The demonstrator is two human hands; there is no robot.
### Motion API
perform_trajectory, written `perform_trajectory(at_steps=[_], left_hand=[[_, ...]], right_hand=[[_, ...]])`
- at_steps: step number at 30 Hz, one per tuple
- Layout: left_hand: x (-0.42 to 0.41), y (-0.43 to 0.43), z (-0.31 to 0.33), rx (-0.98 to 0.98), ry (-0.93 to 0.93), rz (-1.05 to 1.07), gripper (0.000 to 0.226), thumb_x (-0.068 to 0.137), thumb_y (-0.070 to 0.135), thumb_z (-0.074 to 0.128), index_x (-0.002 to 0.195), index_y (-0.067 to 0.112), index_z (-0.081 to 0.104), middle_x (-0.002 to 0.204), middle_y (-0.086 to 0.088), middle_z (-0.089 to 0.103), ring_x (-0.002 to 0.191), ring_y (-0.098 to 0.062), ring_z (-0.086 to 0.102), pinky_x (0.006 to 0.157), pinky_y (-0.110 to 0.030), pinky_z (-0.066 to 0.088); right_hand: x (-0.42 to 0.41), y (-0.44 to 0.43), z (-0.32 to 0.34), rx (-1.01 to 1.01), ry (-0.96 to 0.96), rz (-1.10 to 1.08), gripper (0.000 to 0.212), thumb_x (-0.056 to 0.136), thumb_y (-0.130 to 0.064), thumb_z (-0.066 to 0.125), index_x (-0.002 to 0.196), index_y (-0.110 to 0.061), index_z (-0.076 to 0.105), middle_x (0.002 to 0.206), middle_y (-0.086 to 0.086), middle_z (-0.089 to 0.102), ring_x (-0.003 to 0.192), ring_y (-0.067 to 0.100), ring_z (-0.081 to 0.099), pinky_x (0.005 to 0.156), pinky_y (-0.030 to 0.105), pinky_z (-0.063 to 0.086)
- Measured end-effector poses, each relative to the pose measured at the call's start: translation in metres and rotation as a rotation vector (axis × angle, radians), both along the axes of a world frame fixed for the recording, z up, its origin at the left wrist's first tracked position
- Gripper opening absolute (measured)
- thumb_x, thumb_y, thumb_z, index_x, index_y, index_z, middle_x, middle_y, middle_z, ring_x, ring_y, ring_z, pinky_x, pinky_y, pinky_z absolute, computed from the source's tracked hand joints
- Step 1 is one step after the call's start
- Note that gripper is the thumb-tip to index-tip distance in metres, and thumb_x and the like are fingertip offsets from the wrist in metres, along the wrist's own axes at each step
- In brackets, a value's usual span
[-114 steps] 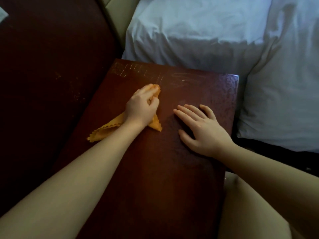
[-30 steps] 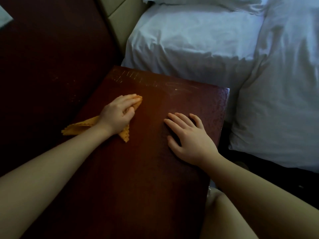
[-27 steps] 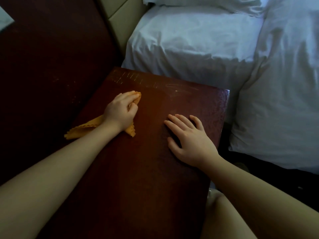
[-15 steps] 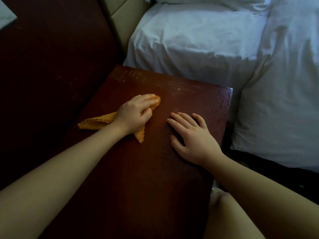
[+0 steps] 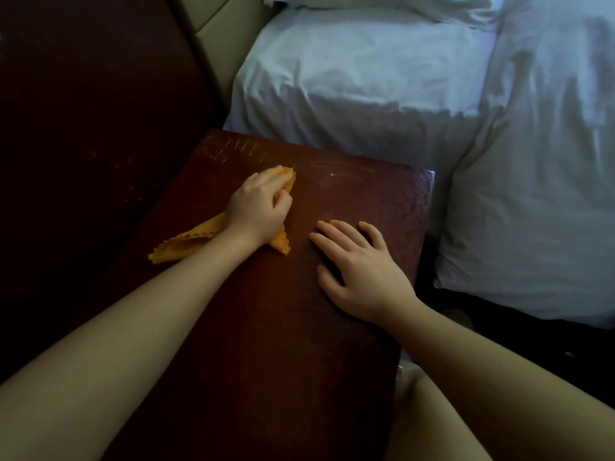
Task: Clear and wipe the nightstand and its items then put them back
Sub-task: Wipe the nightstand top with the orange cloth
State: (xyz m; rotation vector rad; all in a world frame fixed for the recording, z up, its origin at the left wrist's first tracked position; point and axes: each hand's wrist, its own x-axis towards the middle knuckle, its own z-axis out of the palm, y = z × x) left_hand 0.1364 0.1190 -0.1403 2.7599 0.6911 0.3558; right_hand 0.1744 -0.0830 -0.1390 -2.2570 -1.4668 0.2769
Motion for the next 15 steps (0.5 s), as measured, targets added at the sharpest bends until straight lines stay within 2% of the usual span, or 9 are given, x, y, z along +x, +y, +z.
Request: perform_trajectory(at_steps=[2, 4, 10, 15], left_hand=[[-0.02, 0.0, 0.001, 0.006, 0.027, -0.127, 0.045, 0.09, 0.029, 0.036, 0.133, 0.023, 0.05, 0.142, 0.003, 0.044, 0.132, -0.016, 0.037, 0.107, -0.024, 0.019], [-0.036, 0.005, 0.003, 0.014, 0.06, -0.149, 0.049, 0.088, 0.032, 0.032, 0.134, 0.023, 0.048, 0.142, 0.004, 0.043, 0.133, -0.014, 0.036, 0.109, -0.024, 0.017], [-0.007, 0.006, 0.0, 0.016, 0.013, 0.174, 0.043, 0.094, 0.023, 0.037, 0.136, 0.017, 0.046, 0.143, -0.001, 0.042, 0.132, -0.019, 0.036, 0.108, -0.032, 0.026], [0.026, 0.0, 0.001, -0.022, -0.013, 0.143, 0.042, 0.092, 0.02, 0.041, 0.133, 0.016, 0.05, 0.142, -0.003, 0.044, 0.131, -0.018, 0.037, 0.106, -0.027, 0.027]], right_hand=[[0.0, 0.0, 0.0, 0.003, 0.005, 0.006, 0.056, 0.089, -0.041, 0.031, 0.141, -0.023, 0.038, 0.15, -0.002, 0.033, 0.14, 0.015, 0.021, 0.114, 0.042, 0.003], [0.001, 0.0, 0.0, -0.001, 0.006, 0.008, 0.055, 0.09, -0.041, 0.033, 0.141, -0.023, 0.037, 0.15, -0.002, 0.032, 0.14, 0.015, 0.02, 0.114, 0.042, 0.002], [0.001, -0.001, 0.001, -0.005, 0.002, -0.004, 0.054, 0.09, -0.04, 0.032, 0.141, -0.023, 0.037, 0.15, -0.002, 0.031, 0.14, 0.015, 0.02, 0.114, 0.041, 0.001], [0.001, -0.001, 0.0, -0.009, 0.001, 0.004, 0.053, 0.091, -0.039, 0.034, 0.142, -0.023, 0.037, 0.151, -0.002, 0.031, 0.14, 0.016, 0.02, 0.113, 0.04, 0.001]])
